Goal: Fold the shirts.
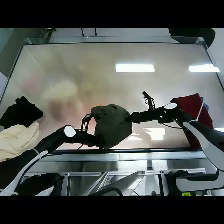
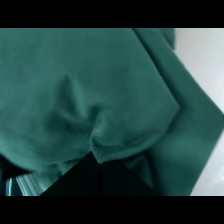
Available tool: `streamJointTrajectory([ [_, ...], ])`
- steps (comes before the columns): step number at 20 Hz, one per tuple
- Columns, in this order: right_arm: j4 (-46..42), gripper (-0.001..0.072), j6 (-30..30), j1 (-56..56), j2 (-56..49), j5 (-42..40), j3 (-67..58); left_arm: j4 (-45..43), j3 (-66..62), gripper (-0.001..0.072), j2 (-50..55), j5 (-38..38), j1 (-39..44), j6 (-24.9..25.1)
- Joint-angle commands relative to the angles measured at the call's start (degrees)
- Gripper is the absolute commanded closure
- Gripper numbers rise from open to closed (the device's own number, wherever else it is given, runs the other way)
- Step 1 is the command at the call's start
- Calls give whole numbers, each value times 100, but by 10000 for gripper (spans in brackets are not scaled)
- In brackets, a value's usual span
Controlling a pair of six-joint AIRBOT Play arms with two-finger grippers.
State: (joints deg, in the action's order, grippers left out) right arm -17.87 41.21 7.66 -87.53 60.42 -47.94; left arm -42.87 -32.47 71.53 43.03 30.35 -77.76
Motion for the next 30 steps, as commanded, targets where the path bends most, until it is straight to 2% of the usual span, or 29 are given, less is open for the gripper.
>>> streamJointTrajectory([
  [1, 164, 693, -247, -9, -127, 509, -271, 37, -564, 685, 195, 146, 31, 153],
  [7, 162, 694, -221, -168, 610, 1010, -391, -243, -1515, 687, 24, 962, -74, 175],
  [12, -127, 693, 105, -494, 2435, 1047, -562, -251, -2671, 687, -1298, 1679, -564, 160],
  [16, -160, 694, 323, -697, 4227, 920, -1058, -256, -3862, 687, -2498, 2249, -1279, 111],
  [20, -275, 693, 472, -697, 5353, 835, -1945, -251, -5038, 688, -3018, 2820, -1768, -39],
  [23, -1091, 693, 1104, -697, 5379, 828, -2592, -251, -5630, 687, -2852, 3512, -1917, -225],
  [26, -1497, 692, 1158, -695, 4885, 848, -2621, -256, -5687, 686, -2221, 4039, -1912, -225],
  [30, -1497, 692, 1158, -459, 3410, 1368, -2588, -251, -5027, 686, -988, 4072, -1912, -28],
])
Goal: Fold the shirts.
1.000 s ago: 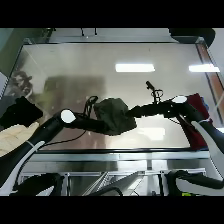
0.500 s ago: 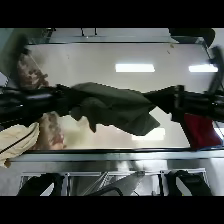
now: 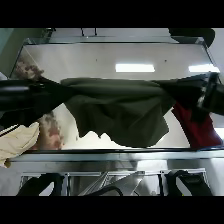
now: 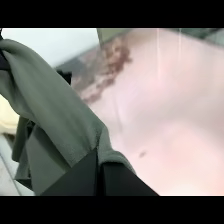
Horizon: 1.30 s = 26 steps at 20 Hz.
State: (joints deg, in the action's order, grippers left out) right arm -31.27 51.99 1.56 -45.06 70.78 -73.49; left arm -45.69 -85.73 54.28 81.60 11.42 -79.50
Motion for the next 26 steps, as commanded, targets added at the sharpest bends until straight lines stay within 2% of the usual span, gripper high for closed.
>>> streamJointTrajectory([
  [1, -160, 692, 79, 275, -1246, 376, 20, 31, 487, 686, 1082, 192, -20, 236],
  [5, -164, 691, 76, 837, -3104, 155, 313, 42, 1099, 685, 2588, 63, -22, 798],
  [9, -63, 680, 74, 920, -4669, -407, 306, 28, 970, 686, 3853, -7, -37, 1176],
  [10, -68, 550, 72, 887, -4857, -509, 295, 33, 789, 686, 4100, 33, -66, 1200],
  [11, -72, 351, 76, 813, -4962, -542, 267, 37, 575, 686, 4299, 125, -107, 1200],
  [12, -92, 295, 79, 704, -4975, -540, 234, 33, 332, 686, 4472, 245, -136, 1198],
  [15, -114, 296, 184, -28, -4741, -66, 44, 35, -186, 685, 4717, 459, -302, 1198],
  [20, -409, 296, 531, -1419, -4330, 667, 304, 26, -284, 670, 4734, 597, -623, 1200],
  [21, -463, 295, 540, -1541, -4328, 704, 479, 28, -284, 319, 4734, 656, -680, 1198],
  [22, -525, 295, 551, -1613, -4330, 713, 713, 28, -284, 13, 4732, 702, -719, 1167],
  [26, -780, 296, 428, -1624, -4330, 522, 1541, 17, -271, 19, 4730, 1373, -1027, 1150],
])
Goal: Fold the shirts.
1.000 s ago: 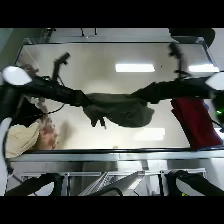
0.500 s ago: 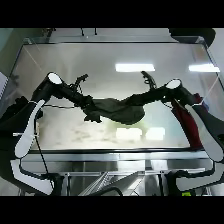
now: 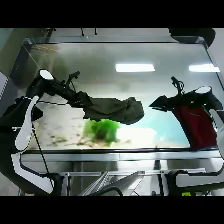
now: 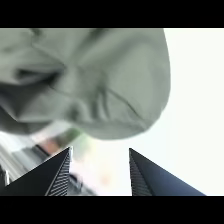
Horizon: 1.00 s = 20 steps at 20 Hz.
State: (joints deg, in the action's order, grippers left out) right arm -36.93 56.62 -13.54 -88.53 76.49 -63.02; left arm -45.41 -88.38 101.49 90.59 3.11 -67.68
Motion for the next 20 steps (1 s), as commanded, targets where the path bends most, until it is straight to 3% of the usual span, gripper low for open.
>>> streamJointTrajectory([
  [1, -203, 296, -96, -107, 17, -201, 667, -9, 114, 19, -28, 557, -282, -68],
  [5, -188, 296, -219, 63, -7, -599, 894, -13, 1412, 19, -415, 144, -487, 92],
  [9, -37, 296, -219, 407, -9, -1187, 892, 114, 2385, 19, -546, -1054, -538, 428],
  [12, 120, 296, -216, 820, -9, -1818, 892, 1239, 2614, 19, -549, -1714, -363, 1045],
  [14, 118, 296, -210, 1080, -9, -2280, 892, 1753, 2594, 19, -546, -1759, -199, 1248],
  [20, 94, 315, -83, 1207, -227, -2695, 887, 1655, 2516, 20, -546, -2057, 190, 1255],
])
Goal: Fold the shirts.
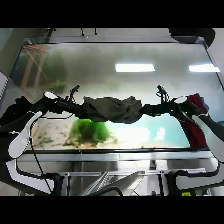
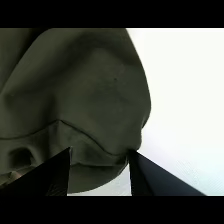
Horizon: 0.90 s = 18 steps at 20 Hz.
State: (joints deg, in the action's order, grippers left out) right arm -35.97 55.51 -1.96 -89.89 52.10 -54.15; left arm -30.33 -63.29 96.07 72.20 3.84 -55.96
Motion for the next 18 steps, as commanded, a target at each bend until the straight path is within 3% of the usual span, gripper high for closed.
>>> streamJointTrajectory([
  [1, 4, 328, 28, 39, -90, -256, 0, 144, 7, 78, -7, -212, 87, 83],
  [2, 0, 330, 26, 39, -92, -254, 0, 146, 9, 261, -7, -221, 39, 83],
  [3, 22, 400, 26, 50, -92, -221, 0, 149, 9, 441, -7, -221, -22, 83],
  [4, 26, 521, 26, 61, -92, -212, -2, 155, 9, 575, -7, -219, -63, 83],
  [6, 122, 678, 17, 63, -90, -214, -2, 201, 7, 606, -7, -188, -66, 81],
  [7, 181, 693, -46, 63, -83, -212, -9, 267, 7, 606, -9, -125, -66, 83],
  [12, 267, 694, -173, 55, 330, 719, -612, 2009, 7, 607, -232, 708, -173, 295],
  [13, 278, 694, -170, 55, 595, 1034, -881, 2444, 2, 685, -409, 942, -243, 393],
  [16, 278, 694, -79, 46, 1718, 1692, -1814, 3261, -278, 685, -1082, 1659, -407, 372],
  [18, 260, 695, -24, 37, 2564, 1808, -2402, 3556, -748, 685, -1611, 2000, -485, 81],
])
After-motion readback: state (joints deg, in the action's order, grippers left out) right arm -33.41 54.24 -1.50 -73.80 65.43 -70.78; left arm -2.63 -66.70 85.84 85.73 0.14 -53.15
